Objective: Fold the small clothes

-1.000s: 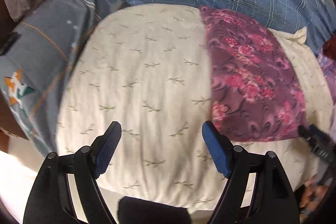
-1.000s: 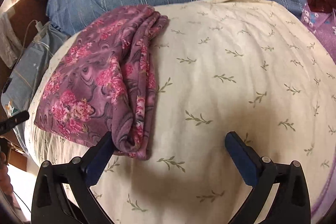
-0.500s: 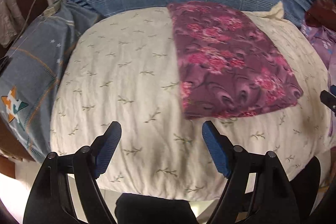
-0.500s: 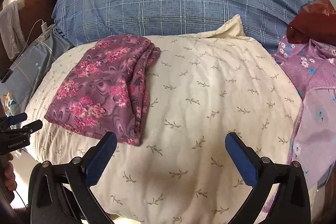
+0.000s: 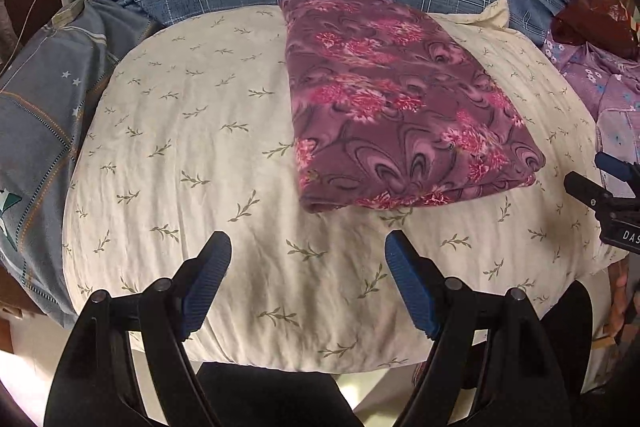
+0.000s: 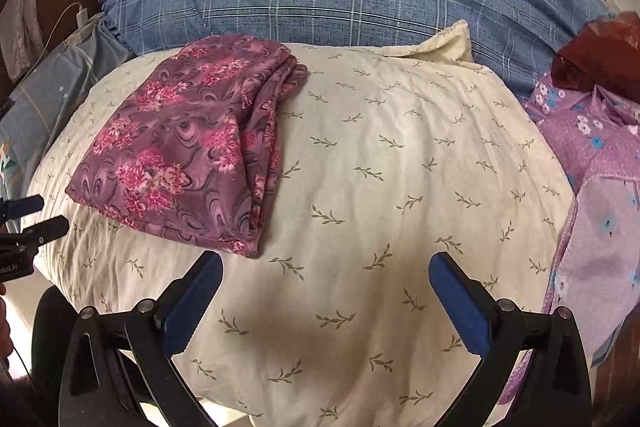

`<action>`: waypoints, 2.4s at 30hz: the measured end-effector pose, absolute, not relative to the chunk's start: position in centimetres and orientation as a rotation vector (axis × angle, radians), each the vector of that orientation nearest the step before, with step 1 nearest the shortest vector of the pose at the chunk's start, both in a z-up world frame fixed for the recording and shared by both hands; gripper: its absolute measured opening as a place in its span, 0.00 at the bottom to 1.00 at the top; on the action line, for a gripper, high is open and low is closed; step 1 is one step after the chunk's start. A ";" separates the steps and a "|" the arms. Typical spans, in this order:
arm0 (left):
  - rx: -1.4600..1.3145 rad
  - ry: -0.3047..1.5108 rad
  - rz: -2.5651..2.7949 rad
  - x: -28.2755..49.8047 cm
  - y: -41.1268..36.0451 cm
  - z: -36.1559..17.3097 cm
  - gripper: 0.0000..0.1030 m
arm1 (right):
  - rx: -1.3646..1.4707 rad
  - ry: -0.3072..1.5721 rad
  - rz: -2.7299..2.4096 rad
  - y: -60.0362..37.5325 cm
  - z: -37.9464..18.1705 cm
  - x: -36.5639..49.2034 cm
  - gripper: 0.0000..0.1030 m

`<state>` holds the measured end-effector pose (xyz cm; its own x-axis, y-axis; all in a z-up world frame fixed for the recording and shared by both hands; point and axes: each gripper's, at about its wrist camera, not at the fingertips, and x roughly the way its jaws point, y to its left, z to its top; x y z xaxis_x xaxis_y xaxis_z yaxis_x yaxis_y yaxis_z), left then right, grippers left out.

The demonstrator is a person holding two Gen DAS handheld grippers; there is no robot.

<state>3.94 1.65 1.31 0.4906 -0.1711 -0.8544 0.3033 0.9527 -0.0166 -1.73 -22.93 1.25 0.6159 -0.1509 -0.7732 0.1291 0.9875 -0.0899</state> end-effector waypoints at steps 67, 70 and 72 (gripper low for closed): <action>-0.466 1.326 -0.362 20.0 2.3 -0.5 0.80 | 0.435 0.862 0.266 -25.1 2.0 13.3 0.48; -0.450 1.356 -0.343 20.8 1.3 -2.2 0.80 | 0.380 0.916 0.258 -23.4 0.3 14.8 0.40; -0.473 1.382 -0.350 20.7 0.8 -2.8 0.80 | 0.313 0.920 0.248 -22.7 0.3 14.8 0.07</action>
